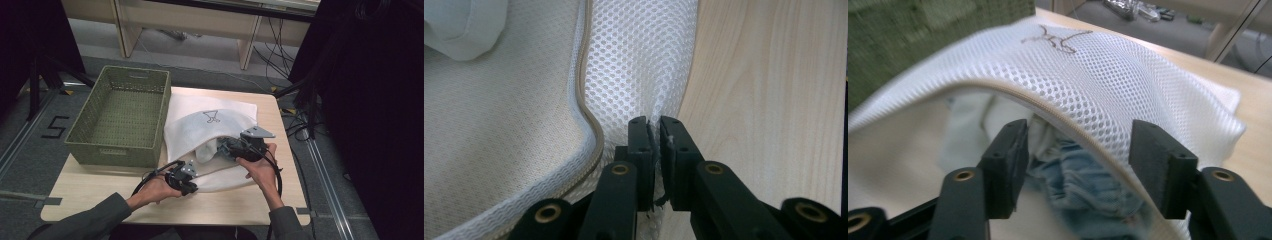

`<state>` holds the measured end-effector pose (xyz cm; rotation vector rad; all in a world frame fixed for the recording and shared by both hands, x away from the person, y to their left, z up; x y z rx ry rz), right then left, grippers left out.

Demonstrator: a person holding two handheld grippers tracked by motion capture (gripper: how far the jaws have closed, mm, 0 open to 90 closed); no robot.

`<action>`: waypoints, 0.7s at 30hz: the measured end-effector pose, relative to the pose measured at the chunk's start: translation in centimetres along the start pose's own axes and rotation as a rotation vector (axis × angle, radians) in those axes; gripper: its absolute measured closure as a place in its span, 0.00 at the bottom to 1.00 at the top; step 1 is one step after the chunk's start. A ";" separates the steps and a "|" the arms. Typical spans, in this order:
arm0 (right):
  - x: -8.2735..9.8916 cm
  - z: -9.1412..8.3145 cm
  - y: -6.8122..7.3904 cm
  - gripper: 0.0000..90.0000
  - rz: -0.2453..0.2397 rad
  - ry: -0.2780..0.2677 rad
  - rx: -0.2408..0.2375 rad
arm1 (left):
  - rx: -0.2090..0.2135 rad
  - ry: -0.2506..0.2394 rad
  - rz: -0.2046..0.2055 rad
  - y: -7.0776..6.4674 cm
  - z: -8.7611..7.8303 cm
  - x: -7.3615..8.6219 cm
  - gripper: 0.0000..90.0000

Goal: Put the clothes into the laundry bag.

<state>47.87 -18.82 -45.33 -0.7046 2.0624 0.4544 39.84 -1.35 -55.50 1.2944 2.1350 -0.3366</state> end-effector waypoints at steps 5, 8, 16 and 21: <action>-0.7 1.8 -0.4 0.83 -0.101 0.032 0.026 | -0.005 0.001 0.005 0.0 0.0 0.0 0.92; -0.8 1.7 0.3 0.93 -0.121 0.056 0.017 | -0.006 0.000 0.004 0.0 0.0 0.0 0.93; 1.3 0.5 2.2 0.98 -0.138 0.195 -0.083 | -0.011 0.005 0.003 0.0 0.0 0.0 0.93; 4.4 2.2 3.3 0.98 -0.156 0.321 -0.151 | -0.013 0.006 0.002 0.0 0.0 0.0 0.93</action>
Point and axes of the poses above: each handheld gripper's, and its own axes: z roughly forward along the jaws, x roughly out of its underside, y roughly to its left, the point moved 7 cm from there along z, roughly forward along the jaws, and after that the axes turned 13 degrees about -x, right-handed, at the moved point
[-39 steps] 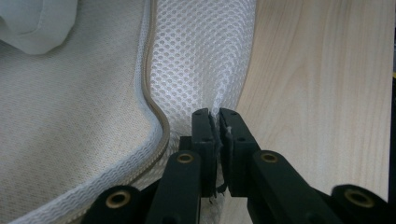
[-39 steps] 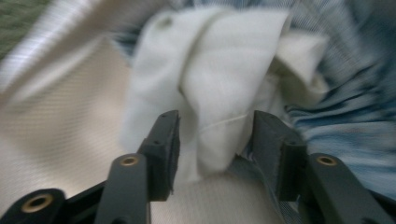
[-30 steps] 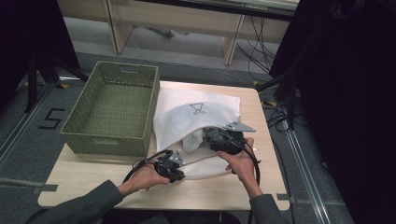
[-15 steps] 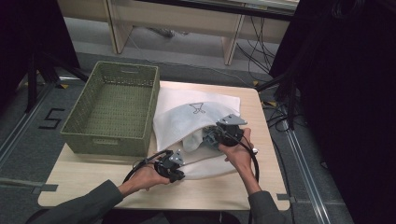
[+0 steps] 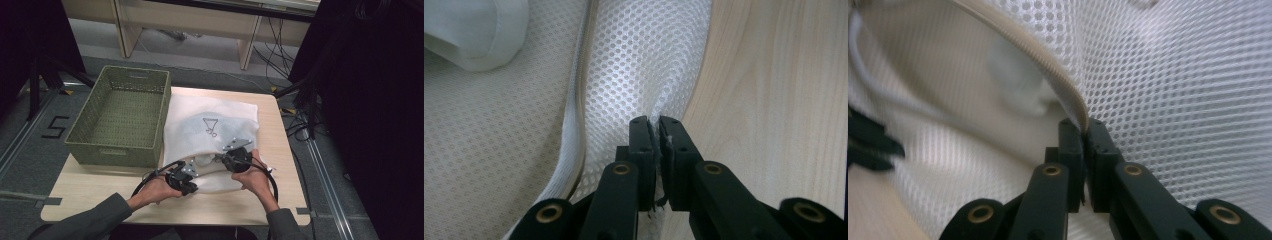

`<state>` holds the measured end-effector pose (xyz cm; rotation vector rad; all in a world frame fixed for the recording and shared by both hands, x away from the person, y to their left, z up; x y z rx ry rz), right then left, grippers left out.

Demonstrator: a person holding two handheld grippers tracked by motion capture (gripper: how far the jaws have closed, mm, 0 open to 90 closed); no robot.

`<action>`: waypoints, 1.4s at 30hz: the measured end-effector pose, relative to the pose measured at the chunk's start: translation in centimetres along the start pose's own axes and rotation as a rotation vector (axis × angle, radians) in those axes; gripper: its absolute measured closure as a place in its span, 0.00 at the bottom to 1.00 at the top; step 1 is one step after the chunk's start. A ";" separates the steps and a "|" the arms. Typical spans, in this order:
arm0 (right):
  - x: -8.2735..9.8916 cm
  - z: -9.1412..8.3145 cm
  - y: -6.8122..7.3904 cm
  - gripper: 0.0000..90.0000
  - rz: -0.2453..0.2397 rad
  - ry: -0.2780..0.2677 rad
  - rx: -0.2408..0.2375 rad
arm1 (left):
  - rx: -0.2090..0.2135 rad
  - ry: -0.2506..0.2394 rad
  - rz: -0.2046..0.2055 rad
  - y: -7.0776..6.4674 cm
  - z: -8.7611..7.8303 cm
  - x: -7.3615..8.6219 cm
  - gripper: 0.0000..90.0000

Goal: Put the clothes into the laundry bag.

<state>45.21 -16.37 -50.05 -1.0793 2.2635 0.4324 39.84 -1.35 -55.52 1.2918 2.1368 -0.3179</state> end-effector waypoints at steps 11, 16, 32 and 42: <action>1.8 2.1 -0.2 0.89 0.049 0.033 -0.018 | 0.000 0.002 -0.005 0.0 0.0 0.0 0.92; 0.1 0.2 1.1 0.69 -0.038 -0.079 0.046 | -0.003 -0.001 -0.005 -0.1 0.0 0.0 0.92; 2.2 3.5 2.2 0.98 -0.051 0.077 -0.013 | -0.003 0.001 -0.007 -0.1 0.0 0.0 0.92; 2.0 3.4 1.6 0.79 0.085 -0.017 -0.078 | 0.010 -0.024 -0.051 -0.2 -0.8 -0.2 0.84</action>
Point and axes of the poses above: each handheld gripper's, and its own axes: z roughly forward along the jaws, x roughly out of its underside, y roughly to its left, the point moved 7 cm from there along z, roughly forward along the jaws, and after that the axes turned 13 degrees about -x, right-handed, at the moved point
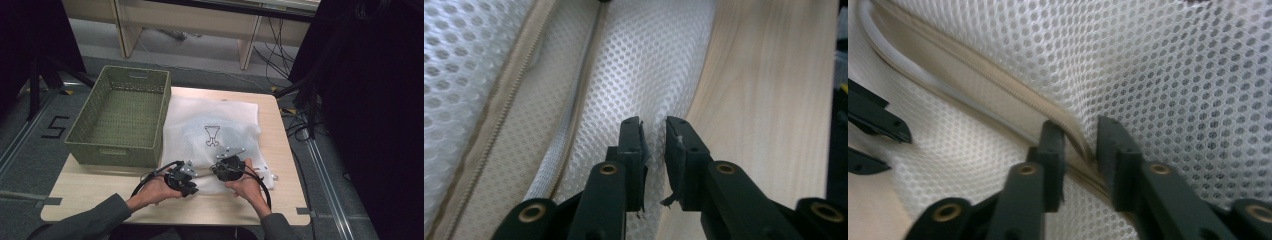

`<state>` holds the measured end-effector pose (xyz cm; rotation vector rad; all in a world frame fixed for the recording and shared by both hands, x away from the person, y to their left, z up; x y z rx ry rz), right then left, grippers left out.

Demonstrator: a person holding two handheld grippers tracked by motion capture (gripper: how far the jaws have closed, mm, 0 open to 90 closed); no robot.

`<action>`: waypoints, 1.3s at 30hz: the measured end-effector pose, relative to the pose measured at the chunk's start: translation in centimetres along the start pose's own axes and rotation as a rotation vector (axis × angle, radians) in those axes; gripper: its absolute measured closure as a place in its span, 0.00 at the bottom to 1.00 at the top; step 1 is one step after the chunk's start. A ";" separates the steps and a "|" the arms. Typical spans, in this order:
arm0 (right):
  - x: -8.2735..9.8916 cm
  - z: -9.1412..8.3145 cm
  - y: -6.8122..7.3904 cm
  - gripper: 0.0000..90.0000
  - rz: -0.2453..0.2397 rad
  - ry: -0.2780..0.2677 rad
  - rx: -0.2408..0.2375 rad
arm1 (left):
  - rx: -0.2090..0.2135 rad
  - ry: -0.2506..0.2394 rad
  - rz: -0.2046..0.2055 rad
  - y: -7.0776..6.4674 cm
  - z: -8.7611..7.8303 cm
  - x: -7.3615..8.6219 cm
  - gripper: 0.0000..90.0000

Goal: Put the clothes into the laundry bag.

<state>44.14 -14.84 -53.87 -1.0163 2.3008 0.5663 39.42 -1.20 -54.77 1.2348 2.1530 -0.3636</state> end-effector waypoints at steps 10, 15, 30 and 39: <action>-0.8 -3.7 -0.7 0.47 0.111 -0.166 -0.088 | 0.026 -0.108 -0.092 0.4 -4.1 -0.3 0.63; -0.5 -4.2 -1.0 0.41 0.142 -0.190 -0.094 | -0.001 -0.126 -0.099 1.0 -5.7 0.4 0.55; -0.3 -6.6 -0.9 0.36 0.161 -0.260 -0.081 | -0.060 -0.144 -0.132 2.5 -7.9 1.9 0.44; 0.5 -7.3 -0.8 0.36 0.160 -0.259 -0.061 | -0.087 -0.149 -0.166 3.5 -8.8 3.0 0.40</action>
Point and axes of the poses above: each handheld gripper's, and its own axes: z roughly forward along the jaws, x roughly out of its underside, y roughly to its left, the point moved 7 cm from there along z, roughly forward along the jaws, and after that the axes turned 13 degrees about -x, right-handed, at the moved point
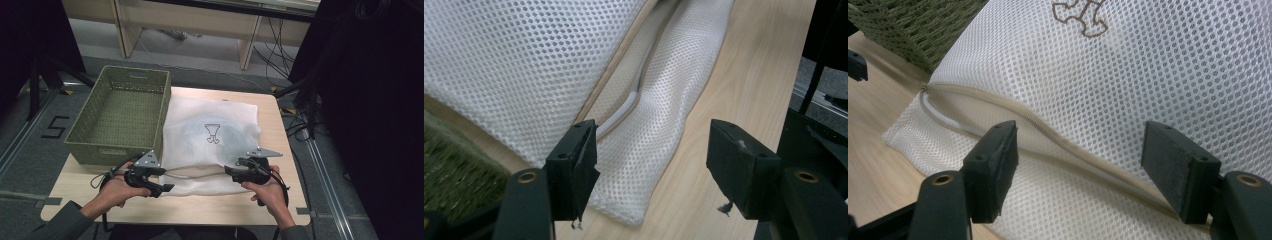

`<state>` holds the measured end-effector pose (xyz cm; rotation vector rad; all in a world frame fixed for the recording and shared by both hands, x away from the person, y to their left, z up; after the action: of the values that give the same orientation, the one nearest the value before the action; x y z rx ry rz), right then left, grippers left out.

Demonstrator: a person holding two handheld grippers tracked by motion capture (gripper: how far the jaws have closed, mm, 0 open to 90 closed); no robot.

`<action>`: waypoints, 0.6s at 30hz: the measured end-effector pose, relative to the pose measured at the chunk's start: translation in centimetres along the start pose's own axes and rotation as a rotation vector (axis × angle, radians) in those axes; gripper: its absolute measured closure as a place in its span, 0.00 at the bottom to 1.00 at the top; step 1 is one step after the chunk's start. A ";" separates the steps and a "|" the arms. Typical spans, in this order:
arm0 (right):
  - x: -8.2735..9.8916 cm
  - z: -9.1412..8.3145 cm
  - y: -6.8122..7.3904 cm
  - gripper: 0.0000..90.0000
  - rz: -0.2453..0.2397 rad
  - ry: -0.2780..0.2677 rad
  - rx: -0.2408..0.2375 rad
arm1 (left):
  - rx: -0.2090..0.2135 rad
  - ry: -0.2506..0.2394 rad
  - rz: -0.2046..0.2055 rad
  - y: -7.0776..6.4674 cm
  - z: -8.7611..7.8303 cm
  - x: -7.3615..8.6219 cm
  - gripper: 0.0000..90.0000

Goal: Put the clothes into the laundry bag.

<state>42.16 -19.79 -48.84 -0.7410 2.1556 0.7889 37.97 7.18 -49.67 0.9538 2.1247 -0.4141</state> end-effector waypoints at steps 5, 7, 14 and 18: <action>0.3 -0.5 0.3 0.35 0.002 -0.006 0.000 | -0.022 -0.007 -0.003 0.5 -0.4 0.4 0.38; 0.4 -0.8 0.3 0.35 0.003 -0.009 0.003 | -0.025 -0.014 0.017 0.6 -0.6 0.6 0.37; 1.6 -1.1 0.5 0.32 0.015 0.023 0.004 | -0.050 -0.017 0.002 1.0 -1.2 1.3 0.34; 2.0 -1.4 0.8 0.30 0.015 0.029 0.006 | -0.060 -0.003 0.012 1.3 -1.5 1.8 0.33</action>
<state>39.82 -20.76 -49.35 -0.7385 2.1910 0.7838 37.36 9.78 -50.01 0.9307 2.1154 -0.3430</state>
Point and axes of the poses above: each handheld gripper's, and its own axes: z roughly forward along the jaws, x roughly out of its underside, y roughly to its left, the point moved 7 cm from there along z, roughly forward along the jaws, and after that the axes turned 13 degrees about -x, right-handed, at the moved point
